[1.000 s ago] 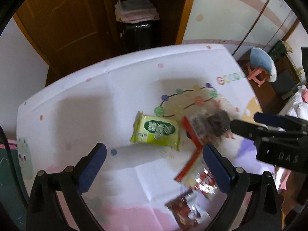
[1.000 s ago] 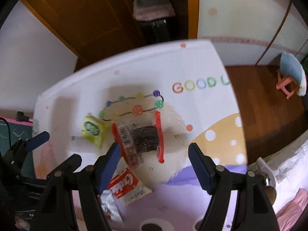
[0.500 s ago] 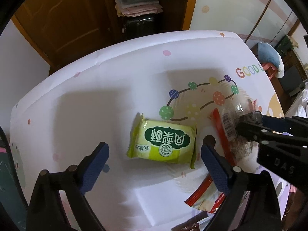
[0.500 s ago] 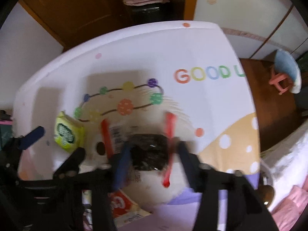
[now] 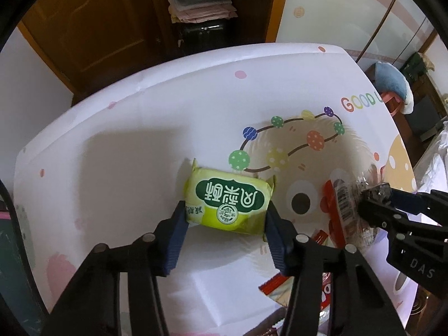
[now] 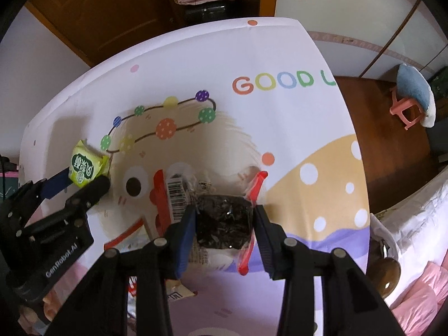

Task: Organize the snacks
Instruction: 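Carry the green packet and dark packet into the tray and release both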

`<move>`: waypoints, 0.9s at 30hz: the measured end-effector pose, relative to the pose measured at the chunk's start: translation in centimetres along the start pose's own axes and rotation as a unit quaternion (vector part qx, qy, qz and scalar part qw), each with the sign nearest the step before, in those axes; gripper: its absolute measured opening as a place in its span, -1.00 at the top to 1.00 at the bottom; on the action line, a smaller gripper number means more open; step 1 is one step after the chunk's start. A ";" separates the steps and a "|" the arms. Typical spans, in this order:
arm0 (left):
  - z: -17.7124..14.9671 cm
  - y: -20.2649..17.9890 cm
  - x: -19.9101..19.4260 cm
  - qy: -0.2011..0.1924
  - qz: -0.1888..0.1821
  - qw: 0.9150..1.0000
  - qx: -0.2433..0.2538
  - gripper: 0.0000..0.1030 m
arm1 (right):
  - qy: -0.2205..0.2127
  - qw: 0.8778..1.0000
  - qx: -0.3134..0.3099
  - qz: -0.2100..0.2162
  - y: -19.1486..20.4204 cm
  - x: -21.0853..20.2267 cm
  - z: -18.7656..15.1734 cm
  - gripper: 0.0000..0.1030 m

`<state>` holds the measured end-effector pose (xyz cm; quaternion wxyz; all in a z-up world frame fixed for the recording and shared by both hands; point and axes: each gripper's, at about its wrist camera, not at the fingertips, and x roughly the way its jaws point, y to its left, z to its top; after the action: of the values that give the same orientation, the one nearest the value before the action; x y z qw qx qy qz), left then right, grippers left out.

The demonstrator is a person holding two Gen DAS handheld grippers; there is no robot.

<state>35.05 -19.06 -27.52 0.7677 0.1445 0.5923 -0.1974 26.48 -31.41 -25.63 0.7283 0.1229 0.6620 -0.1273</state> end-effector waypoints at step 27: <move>-12.2 0.1 -27.6 -0.120 0.019 0.992 -0.026 0.01 | -0.140 0.984 -0.073 0.083 3.2 -20.5 -11.3 0.21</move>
<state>18.64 -9.82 -3.97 0.8404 0.1109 0.4980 -0.1831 15.15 -23.97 -6.23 0.8288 0.1048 0.5486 -0.0337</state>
